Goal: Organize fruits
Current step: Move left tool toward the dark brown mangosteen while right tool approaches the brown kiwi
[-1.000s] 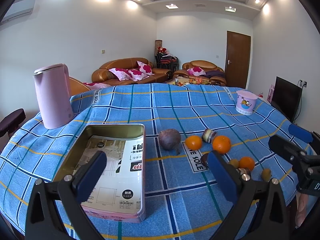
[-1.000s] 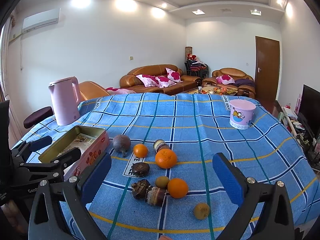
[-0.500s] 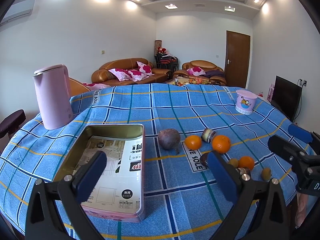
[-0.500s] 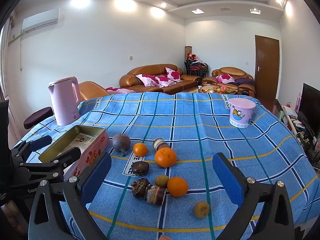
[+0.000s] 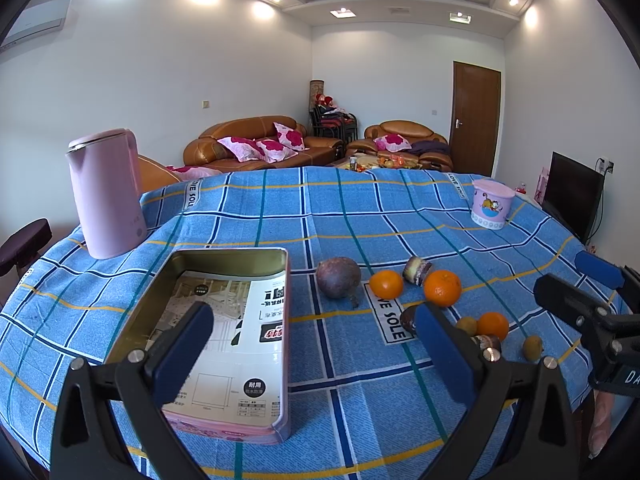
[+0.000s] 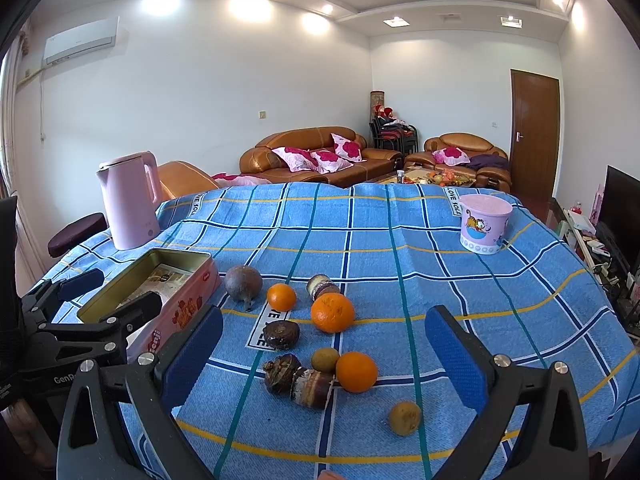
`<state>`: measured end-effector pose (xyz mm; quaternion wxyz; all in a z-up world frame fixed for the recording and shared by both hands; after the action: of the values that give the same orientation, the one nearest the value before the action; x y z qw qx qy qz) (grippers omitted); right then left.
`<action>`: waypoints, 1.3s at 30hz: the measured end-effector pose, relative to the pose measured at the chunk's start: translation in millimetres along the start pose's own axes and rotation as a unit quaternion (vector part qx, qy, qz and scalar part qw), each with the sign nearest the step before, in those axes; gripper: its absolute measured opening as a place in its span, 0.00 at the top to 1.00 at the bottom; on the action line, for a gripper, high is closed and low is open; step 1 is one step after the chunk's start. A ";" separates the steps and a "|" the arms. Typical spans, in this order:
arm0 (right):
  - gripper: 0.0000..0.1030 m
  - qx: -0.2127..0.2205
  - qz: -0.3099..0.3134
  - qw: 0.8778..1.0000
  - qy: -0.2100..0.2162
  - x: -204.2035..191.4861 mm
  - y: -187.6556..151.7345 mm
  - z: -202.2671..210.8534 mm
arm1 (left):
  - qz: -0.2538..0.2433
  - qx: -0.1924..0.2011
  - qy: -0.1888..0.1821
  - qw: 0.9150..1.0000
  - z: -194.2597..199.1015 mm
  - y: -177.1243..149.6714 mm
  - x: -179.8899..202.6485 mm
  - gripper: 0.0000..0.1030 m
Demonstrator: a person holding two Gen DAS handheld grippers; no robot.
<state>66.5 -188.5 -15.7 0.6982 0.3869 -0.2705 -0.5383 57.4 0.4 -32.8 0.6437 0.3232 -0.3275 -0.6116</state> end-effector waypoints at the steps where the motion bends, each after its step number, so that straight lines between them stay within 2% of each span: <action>1: 0.01 0.000 0.000 1.000 0.000 -0.3 -0.4 0.1 | 0.000 0.000 0.000 1.000 0.1 -0.1 0.0 0.00; 24: 0.01 -0.013 -0.010 1.000 -0.004 14.4 -12.8 -8.8 | -0.016 -0.017 -0.001 1.000 -13.4 -10.6 13.3 0.00; 33: 0.01 -0.050 -0.038 0.998 -0.024 53.1 -51.5 -26.7 | -0.042 -0.052 -0.039 0.997 -32.5 -30.2 42.1 0.00; 36: 0.01 -0.061 -0.052 0.996 -0.025 65.3 -63.3 -32.7 | -0.049 -0.063 -0.055 0.995 -36.5 -36.5 52.9 0.04; 39: 0.01 -0.061 -0.062 0.996 -0.022 72.8 -67.5 -36.3 | -0.055 -0.073 -0.072 0.993 -41.3 -40.8 64.5 0.11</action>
<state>78.6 -257.6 -94.7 0.6796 0.3477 -0.2279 -0.6044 70.0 -65.2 -88.2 0.6059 0.2479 -0.3093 -0.6897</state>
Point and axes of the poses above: each gripper's, at about its wrist camera, not at the fingertips, and z roughly against the way its jaws point, x to its right, y to its top, the point moved 7 cm from there along -z, roughly the way its jaws point, and after that the axes turned 6 degrees about -x, right-handed, at the moved point
